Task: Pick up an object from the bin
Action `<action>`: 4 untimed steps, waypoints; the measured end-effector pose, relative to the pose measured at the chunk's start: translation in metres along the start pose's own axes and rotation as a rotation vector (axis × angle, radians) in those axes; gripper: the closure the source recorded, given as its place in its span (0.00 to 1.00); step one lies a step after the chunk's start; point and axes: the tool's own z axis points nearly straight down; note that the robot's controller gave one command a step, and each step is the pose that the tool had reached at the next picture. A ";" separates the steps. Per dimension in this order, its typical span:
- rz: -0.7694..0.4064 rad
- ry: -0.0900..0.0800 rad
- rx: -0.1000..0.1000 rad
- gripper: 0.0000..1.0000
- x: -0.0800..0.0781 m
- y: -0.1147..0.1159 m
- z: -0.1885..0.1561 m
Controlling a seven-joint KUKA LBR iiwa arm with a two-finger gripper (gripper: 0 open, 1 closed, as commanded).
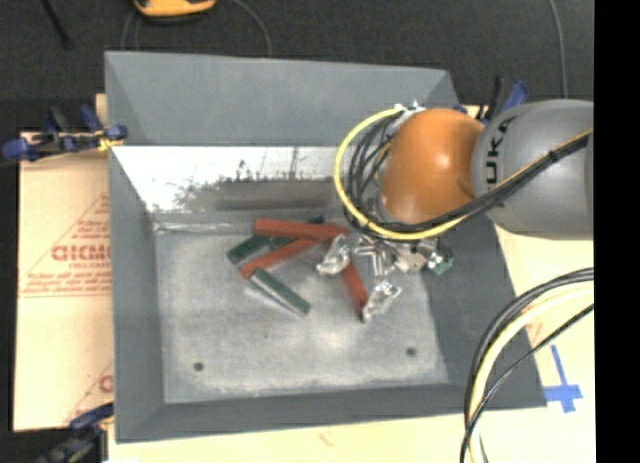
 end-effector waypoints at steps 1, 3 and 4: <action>0.001 0.000 0.000 1.00 0.000 0.000 0.000; -0.365 -0.019 0.032 1.00 -0.041 -0.021 -0.188; -0.298 -0.011 0.019 0.00 -0.029 -0.015 -0.074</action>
Offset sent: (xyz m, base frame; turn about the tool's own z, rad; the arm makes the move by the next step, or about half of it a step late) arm 0.0466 0.0100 0.1818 -0.3660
